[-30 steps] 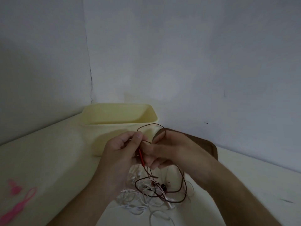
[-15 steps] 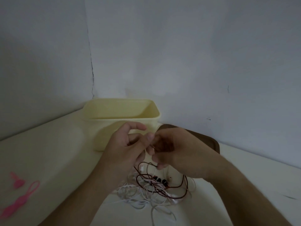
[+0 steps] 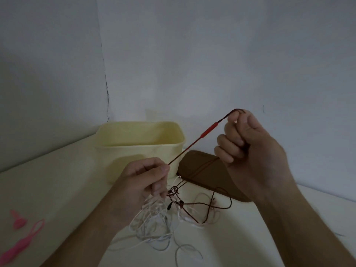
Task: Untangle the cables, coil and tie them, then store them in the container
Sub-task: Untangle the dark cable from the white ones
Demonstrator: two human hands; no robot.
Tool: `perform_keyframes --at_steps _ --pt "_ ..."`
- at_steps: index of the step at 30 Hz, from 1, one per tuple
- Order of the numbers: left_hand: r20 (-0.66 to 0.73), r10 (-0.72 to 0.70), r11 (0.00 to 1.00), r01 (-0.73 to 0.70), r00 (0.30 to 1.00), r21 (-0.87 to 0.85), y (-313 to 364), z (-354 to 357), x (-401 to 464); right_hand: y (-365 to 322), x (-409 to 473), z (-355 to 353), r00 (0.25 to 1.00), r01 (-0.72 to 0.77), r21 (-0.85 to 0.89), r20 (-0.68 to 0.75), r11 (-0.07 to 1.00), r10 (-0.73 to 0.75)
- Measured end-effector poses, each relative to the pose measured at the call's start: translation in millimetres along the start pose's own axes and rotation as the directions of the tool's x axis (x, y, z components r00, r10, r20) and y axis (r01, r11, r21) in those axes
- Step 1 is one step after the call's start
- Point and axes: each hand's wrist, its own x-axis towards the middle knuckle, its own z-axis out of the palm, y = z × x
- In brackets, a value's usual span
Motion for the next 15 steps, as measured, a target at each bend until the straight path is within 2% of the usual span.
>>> perform_keyframes --at_steps 4,7,9,11,12,15 --pt "-0.002 0.048 0.995 -0.048 0.999 -0.084 3.4 1.5 -0.4 -0.2 0.0 -0.5 0.999 0.028 -0.023 -0.015 0.999 -0.029" --pt "-0.092 0.072 0.988 -0.083 0.993 -0.131 7.0 2.1 0.9 0.4 1.5 -9.7 0.996 -0.045 -0.275 -0.083 0.960 0.023" --pt "-0.159 0.079 0.989 -0.098 0.984 -0.110 10.0 1.1 1.4 5.7 3.3 -15.9 0.981 -0.163 -0.535 -0.175 0.829 0.080" --pt "-0.194 0.093 0.991 -0.109 0.977 -0.075 12.1 -0.3 1.5 13.9 3.1 -20.8 0.966 -0.251 -0.764 -0.238 0.594 0.102" --pt "-0.204 0.097 0.992 -0.112 0.974 -0.063 12.4 -0.7 1.1 17.4 2.2 -19.9 0.968 -0.251 -0.838 -0.230 0.484 0.105" --pt "-0.208 0.103 0.991 -0.117 0.973 -0.058 13.1 1.8 0.1 26.6 -0.9 -12.4 0.976 -0.200 -0.947 -0.169 0.253 0.140"
